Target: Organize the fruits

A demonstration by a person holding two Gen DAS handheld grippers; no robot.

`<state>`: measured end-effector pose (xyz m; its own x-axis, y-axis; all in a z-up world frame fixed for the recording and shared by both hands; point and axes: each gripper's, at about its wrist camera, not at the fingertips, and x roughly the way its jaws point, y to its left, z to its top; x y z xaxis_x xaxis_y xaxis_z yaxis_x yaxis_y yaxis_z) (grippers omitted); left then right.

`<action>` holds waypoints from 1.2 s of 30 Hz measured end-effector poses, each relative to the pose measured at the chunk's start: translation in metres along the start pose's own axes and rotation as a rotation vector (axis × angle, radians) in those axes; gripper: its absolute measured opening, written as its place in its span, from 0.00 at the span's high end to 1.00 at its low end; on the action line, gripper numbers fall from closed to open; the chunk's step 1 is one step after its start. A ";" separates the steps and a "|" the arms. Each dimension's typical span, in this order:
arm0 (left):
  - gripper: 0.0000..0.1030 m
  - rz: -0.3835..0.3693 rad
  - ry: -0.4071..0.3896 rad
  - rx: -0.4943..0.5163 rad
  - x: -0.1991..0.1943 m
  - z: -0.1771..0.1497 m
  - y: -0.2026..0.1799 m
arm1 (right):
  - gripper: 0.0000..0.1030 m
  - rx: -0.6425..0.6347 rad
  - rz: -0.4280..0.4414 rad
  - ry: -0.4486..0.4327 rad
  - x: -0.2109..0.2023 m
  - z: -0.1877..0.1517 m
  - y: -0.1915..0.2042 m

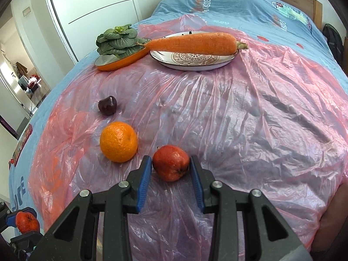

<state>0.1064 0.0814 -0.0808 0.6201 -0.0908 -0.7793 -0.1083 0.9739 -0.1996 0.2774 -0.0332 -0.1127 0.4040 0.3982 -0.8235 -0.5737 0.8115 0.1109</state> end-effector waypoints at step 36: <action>0.74 0.007 -0.038 0.174 -0.057 -0.019 -0.083 | 0.47 0.025 -0.030 -0.074 -0.171 -0.127 0.000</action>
<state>0.0657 0.0015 -0.0310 0.6493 -0.0790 -0.7564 0.0214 0.9961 -0.0857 0.1178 -0.1560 -0.0428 0.4728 0.4032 -0.7835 -0.5431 0.8335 0.1012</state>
